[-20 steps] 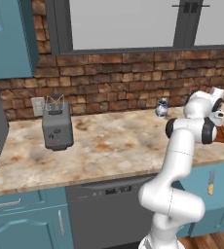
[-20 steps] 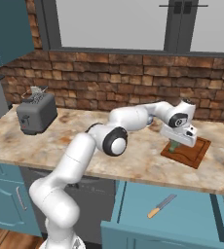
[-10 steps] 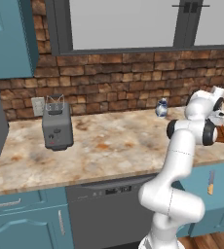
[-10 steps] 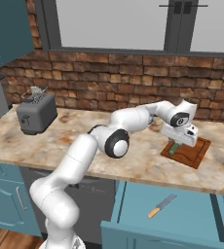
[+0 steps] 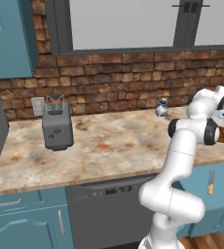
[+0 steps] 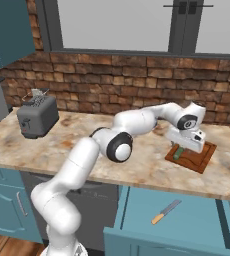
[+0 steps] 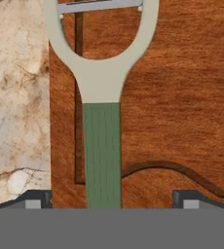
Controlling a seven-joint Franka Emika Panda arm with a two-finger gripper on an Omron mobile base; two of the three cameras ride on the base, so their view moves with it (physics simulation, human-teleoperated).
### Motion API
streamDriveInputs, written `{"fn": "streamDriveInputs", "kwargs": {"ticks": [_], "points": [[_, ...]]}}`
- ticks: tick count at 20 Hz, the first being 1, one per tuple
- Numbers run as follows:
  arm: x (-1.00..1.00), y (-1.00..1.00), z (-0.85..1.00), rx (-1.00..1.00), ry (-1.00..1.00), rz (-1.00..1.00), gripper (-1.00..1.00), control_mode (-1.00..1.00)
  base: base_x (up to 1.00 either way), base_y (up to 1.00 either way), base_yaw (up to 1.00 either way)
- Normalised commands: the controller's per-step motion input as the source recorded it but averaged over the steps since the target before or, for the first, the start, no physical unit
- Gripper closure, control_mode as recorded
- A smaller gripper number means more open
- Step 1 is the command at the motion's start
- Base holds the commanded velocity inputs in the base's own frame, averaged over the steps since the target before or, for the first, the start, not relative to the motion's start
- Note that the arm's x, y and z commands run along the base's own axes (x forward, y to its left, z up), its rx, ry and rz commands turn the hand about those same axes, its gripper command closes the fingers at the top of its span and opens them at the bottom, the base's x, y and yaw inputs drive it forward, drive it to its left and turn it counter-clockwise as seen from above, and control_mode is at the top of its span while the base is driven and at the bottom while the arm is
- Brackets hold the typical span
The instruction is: Open the drawer on the right and place the cutting tools on the cutting board.
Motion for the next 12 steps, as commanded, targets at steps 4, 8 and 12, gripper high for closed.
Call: {"fn": "streamDriveInputs", "kwargs": {"ticks": [4,8,12], "points": [[-0.99,0.17,0.12,0.00,-0.04,0.00,-1.00,-1.00,0.00,0.00,0.00],[-0.97,0.28,0.19,0.00,-0.07,0.00,-1.00,-1.00,0.00,0.00,0.00],[-1.00,0.40,0.21,0.00,-0.08,0.00,-1.00,-1.00,0.00,0.00,0.00]]}}
